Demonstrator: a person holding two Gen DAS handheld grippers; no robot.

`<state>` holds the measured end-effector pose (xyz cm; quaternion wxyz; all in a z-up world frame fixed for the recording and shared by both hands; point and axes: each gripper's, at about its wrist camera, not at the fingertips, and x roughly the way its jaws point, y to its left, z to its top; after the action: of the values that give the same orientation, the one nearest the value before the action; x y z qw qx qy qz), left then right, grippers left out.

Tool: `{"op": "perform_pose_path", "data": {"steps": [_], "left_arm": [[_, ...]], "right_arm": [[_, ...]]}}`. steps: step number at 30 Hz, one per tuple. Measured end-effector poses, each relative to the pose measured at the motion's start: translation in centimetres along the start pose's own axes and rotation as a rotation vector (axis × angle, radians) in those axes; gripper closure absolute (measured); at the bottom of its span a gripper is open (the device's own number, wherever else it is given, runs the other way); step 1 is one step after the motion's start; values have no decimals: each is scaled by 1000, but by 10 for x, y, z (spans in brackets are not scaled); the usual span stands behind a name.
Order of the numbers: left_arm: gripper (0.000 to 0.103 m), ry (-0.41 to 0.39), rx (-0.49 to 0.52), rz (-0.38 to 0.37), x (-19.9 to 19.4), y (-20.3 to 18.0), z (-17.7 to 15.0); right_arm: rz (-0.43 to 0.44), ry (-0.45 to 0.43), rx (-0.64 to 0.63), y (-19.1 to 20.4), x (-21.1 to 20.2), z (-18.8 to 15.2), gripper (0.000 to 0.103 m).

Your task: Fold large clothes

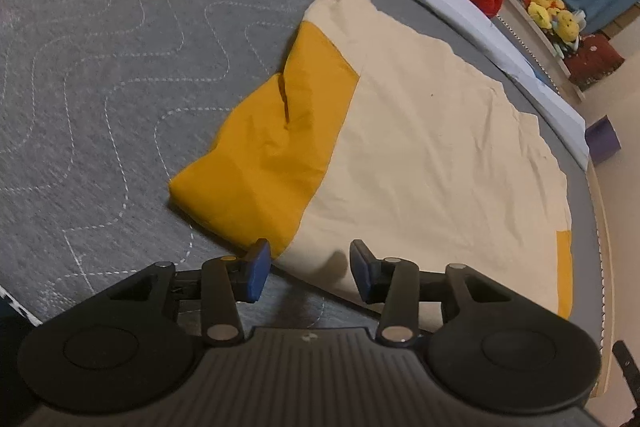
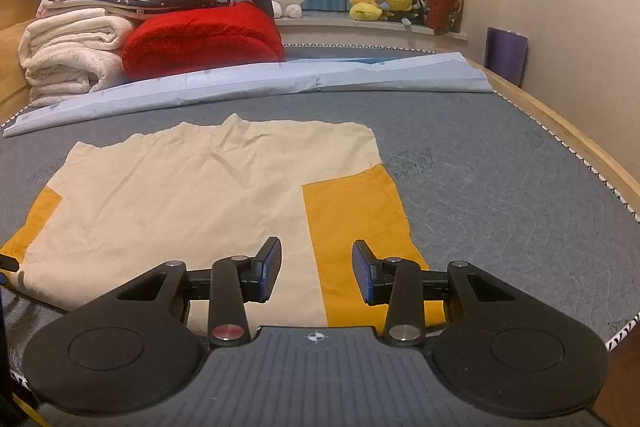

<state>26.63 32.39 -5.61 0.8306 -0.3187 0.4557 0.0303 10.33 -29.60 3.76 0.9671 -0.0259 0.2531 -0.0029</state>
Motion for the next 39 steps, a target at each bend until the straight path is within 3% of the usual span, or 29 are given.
{"op": "perform_pose_path", "data": {"steps": [4,11,14,29,31,34,39], "left_arm": [[44,16,0,26,9,-1,0],[40,29,-21,62,27,-1,-1],[40,0,-68,78,34,5,-1],[40,-161,-341,8,52,26,10],[60,-164,-352,-4,52,28,13],[78,-170,-288,-22,51,22,18],[85,-188,-203,-68,35,18,22]], "right_arm": [[-3,5,9,-3,-1,-1,62],[0,9,25,-3,2,-1,62],[5,12,30,-4,1,-1,62],[20,33,-2,5,0,-6,62],[34,36,-18,10,2,-7,62],[45,49,-23,18,5,-7,62],[56,53,24,34,10,1,62]]}}
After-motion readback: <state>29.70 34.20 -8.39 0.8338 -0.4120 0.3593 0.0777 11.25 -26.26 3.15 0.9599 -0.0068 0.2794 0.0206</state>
